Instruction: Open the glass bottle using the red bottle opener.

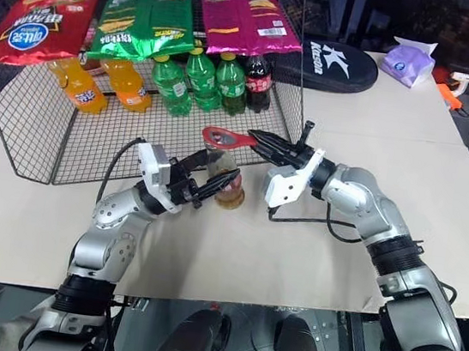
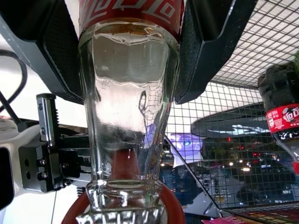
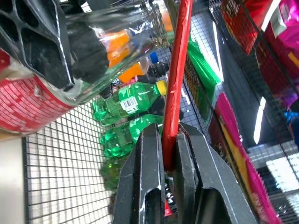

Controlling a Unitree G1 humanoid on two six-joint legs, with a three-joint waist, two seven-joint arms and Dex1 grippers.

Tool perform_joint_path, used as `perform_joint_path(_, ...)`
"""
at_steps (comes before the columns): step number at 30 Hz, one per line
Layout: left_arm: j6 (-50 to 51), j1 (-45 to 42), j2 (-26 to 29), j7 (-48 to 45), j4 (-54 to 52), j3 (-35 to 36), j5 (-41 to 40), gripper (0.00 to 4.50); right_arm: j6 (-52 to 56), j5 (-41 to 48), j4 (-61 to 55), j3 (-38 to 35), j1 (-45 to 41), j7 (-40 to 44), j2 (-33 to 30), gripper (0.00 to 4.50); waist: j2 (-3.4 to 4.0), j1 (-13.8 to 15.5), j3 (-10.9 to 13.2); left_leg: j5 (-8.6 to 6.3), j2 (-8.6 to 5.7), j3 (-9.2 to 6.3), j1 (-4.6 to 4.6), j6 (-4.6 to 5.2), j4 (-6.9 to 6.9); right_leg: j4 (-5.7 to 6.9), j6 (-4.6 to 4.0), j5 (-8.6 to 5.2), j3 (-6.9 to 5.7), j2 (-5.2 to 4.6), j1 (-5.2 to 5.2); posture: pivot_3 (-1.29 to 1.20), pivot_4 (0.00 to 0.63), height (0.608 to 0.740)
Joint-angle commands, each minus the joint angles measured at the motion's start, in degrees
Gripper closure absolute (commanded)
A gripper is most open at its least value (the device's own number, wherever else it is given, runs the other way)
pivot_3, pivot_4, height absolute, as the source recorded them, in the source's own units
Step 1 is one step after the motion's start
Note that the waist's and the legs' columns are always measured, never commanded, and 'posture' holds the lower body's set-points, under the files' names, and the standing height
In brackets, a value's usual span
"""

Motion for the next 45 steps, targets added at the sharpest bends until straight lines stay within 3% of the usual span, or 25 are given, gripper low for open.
perform_joint_path(1, -0.1, -0.87, -0.52, 0.89, -0.17, -1.2, 0.46, 2.04, -3.7, -2.84, -1.77, 0.96, -1.82, -0.77, -0.19, 4.5, 0.0, 0.15, 0.0, 0.0, 0.0, 0.0, -0.01, 0.0, 0.0, 0.0, 0.0, 0.0, -0.01, 0.0, 0.0, 0.0, 0.15, 0.74)
perform_joint_path(16, -0.11, -1.45, -0.28, 0.81, 0.39, -1.48, 0.35, 2.04, -3.32, -8.79, -0.48, 1.23, -3.46, -5.91, 0.76, 4.5, 0.0, 0.56, 0.0, 0.0, 0.04, 0.03, 0.01, 0.0, -0.04, -0.03, 0.0, 0.0, 0.02, 0.04, -0.01, 0.0, 0.15, 0.74)
perform_joint_path(31, -0.04, -2.28, -0.05, 0.61, 0.78, -1.49, 0.08, 2.04, -2.22, 2.22, -0.42, -4.62, -1.39, -6.87, -1.7, 4.5, 0.0, 0.64, 0.01, 0.0, 0.05, 0.03, -0.02, 0.0, -0.06, -0.07, 0.0, 0.0, 0.01, 0.04, -0.02, 0.0, 0.15, 0.74)
perform_joint_path(38, 0.04, -2.41, -0.08, 1.1, 0.89, -1.53, 0.27, 2.04, 8.04, 15.93, -0.28, -7.34, 3.58, -0.68, 1.05, 4.5, -0.01, 0.69, 0.01, 0.0, 0.06, 0.0, -0.03, 0.0, -0.07, -0.1, 0.0, 0.0, -0.02, 0.04, 0.0, 0.0, 0.15, 0.74)
perform_joint_path(45, -0.05, -1.86, -0.05, 1.53, 0.43, -1.25, 0.15, 2.04, 30.1, 32.49, -8.6, -9.72, 11.73, 9.69, 4.02, 4.5, 0.01, 0.68, 0.01, 0.0, 0.09, 0.01, -0.03, 0.0, -0.08, -0.09, 0.0, 0.0, 0.01, 0.04, -0.01, 0.0, 0.15, 0.74)
